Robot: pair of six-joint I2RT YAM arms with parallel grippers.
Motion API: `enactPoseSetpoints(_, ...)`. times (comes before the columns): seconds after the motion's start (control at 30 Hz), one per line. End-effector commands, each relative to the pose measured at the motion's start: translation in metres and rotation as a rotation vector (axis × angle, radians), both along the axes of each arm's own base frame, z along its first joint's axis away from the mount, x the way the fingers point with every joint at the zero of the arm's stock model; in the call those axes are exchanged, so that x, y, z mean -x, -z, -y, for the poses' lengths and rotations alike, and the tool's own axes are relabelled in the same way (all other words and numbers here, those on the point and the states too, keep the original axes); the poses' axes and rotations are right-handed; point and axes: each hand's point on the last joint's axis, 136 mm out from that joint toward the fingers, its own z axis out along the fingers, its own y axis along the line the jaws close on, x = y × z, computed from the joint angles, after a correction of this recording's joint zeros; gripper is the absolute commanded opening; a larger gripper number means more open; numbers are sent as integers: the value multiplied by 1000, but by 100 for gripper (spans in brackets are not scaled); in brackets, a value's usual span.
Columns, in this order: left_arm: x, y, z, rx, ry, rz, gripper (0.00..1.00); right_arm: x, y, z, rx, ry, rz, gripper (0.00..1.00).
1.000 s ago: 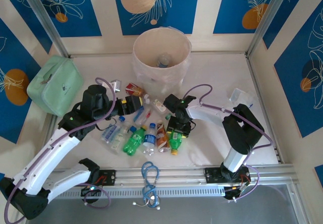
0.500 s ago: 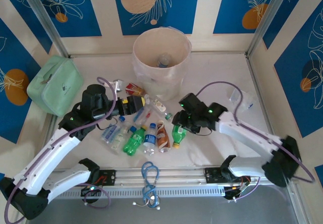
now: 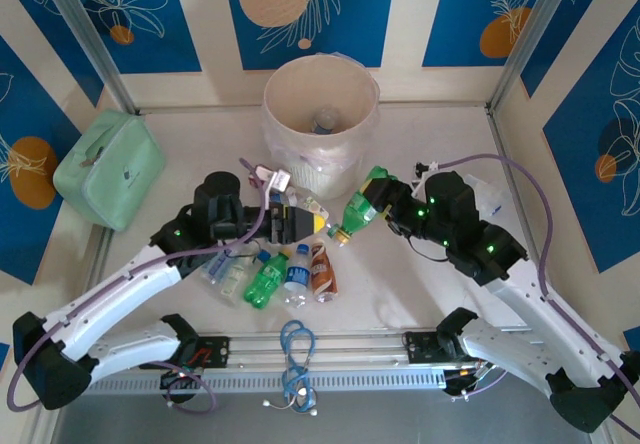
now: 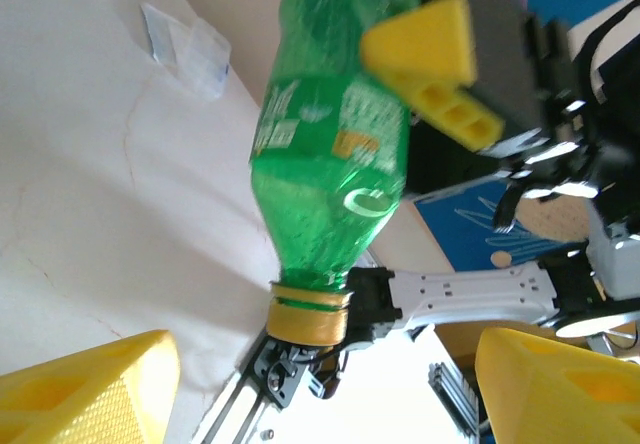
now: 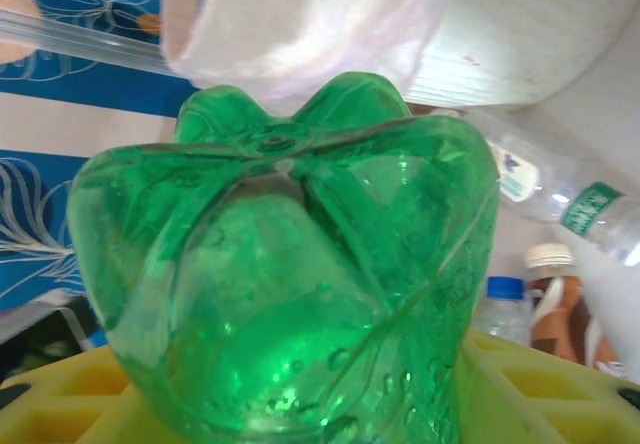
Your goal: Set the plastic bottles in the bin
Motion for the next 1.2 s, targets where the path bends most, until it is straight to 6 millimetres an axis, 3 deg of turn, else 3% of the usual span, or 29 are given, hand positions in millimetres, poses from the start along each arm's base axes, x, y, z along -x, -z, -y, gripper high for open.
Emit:
enactPoseSetpoints(0.0,11,-19,14,42,85,72,75,1,-35,-6,-93,-25,59,58)
enactPoseSetpoints(0.17,20,-13,27,4,134,84,71,1,-47,-11,-139,-39,76,59)
enactPoseSetpoints(0.53,21,-13,41,11,161,95,62,1,-44,-21,-161,-68,58,59)
enactPoseSetpoints(1.17,15,-12,41,-17,125,138,38,3,-24,-29,-139,-78,18,59)
